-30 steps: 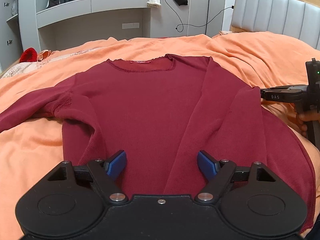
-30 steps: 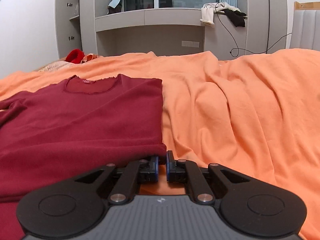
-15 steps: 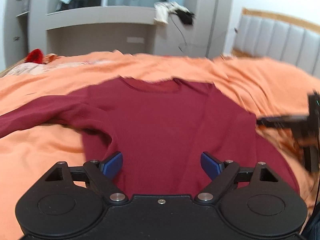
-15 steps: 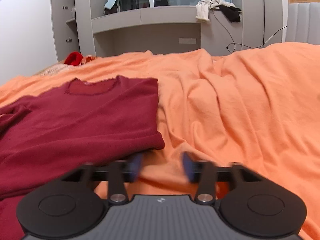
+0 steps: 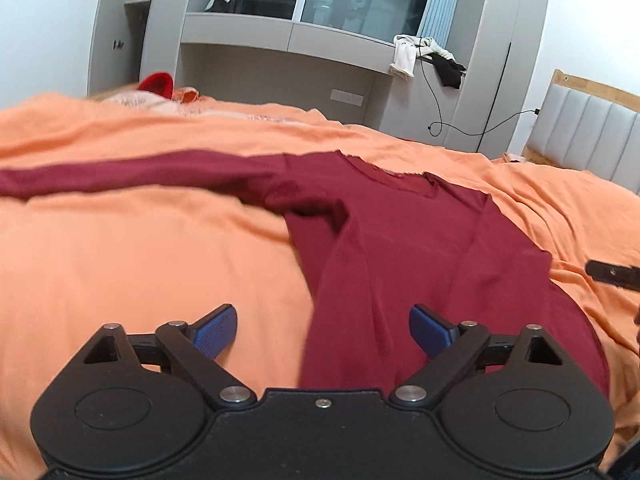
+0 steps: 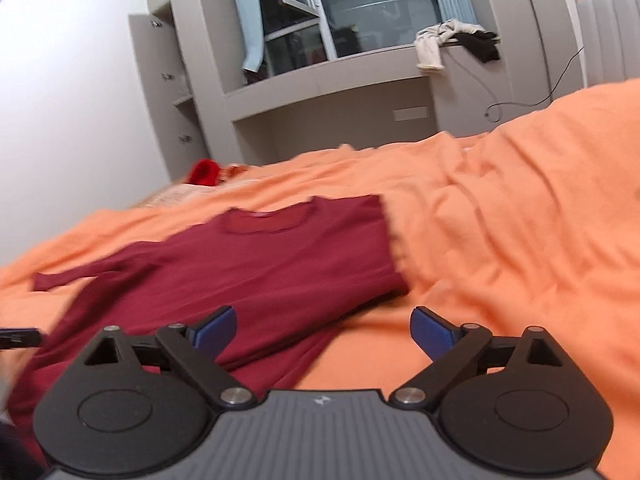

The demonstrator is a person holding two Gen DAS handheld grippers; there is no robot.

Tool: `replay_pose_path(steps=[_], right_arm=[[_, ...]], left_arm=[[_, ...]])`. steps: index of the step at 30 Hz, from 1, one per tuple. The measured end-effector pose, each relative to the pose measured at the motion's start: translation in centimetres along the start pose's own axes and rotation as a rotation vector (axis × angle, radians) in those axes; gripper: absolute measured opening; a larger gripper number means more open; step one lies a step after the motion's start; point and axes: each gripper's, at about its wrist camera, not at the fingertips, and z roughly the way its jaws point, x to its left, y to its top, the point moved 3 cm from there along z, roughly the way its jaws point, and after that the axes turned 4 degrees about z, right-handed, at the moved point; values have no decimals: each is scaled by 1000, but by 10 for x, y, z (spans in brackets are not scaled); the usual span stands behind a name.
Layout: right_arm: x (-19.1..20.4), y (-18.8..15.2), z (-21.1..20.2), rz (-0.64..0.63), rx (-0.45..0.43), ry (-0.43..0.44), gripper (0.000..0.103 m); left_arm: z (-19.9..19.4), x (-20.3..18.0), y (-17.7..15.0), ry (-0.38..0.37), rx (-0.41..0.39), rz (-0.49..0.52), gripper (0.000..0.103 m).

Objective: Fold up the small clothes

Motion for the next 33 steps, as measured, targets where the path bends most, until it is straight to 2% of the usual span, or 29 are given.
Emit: replay_pose_path(steps=[4, 7, 8, 10, 11, 12, 13, 14, 16, 17, 18, 22, 25, 27, 30, 33], right_arm=[[29, -31, -36, -24, 0, 32, 96], [47, -50, -57, -26, -7, 33, 93], [51, -57, -62, -16, 1, 24, 89], [54, -73, -65, 28, 38, -2, 80], [56, -80, -64, 49, 63, -14, 76], [57, -88, -59, 68, 98, -20, 72], [59, -94, -55, 70, 122, -26, 72], [62, -96, -53, 57, 131, -35, 71], [69, -96, -51, 3, 128, -61, 56], [70, -95, -50, -12, 128, -74, 26], [69, -93, -50, -4, 132, -70, 7], [61, -82, -65, 55, 116, -7, 5], [57, -63, -94, 10, 69, 4, 4], [55, -51, -106, 0, 63, 12, 4], [52, -47, -115, -10, 89, 16, 3], [51, -59, -102, -56, 154, -7, 2]], left_arm=[[-12, -4, -11, 7, -4, -7, 77], [-16, -6, -15, 4, 15, -27, 56], [-16, -6, -17, 6, 36, -38, 46], [-14, -5, -22, 22, 69, -49, 37], [-14, -5, -24, 26, 80, -51, 29], [-14, -6, -25, 22, 85, -51, 16], [-14, -7, -25, 15, 90, -51, 12], [-14, -7, -24, 12, 93, -54, 10], [-16, -6, -23, 11, 92, -79, 8], [-19, -5, -22, 7, 91, -99, 8], [-22, -3, -22, 5, 88, -115, 8], [-35, 3, -20, -3, 94, -147, 7], [-48, 3, -20, 0, 112, -113, 7], [-54, 5, -20, -29, 139, -134, 5], [-60, 12, -25, -66, 167, -188, 3], [-57, 15, -32, -50, 189, -184, 1]])
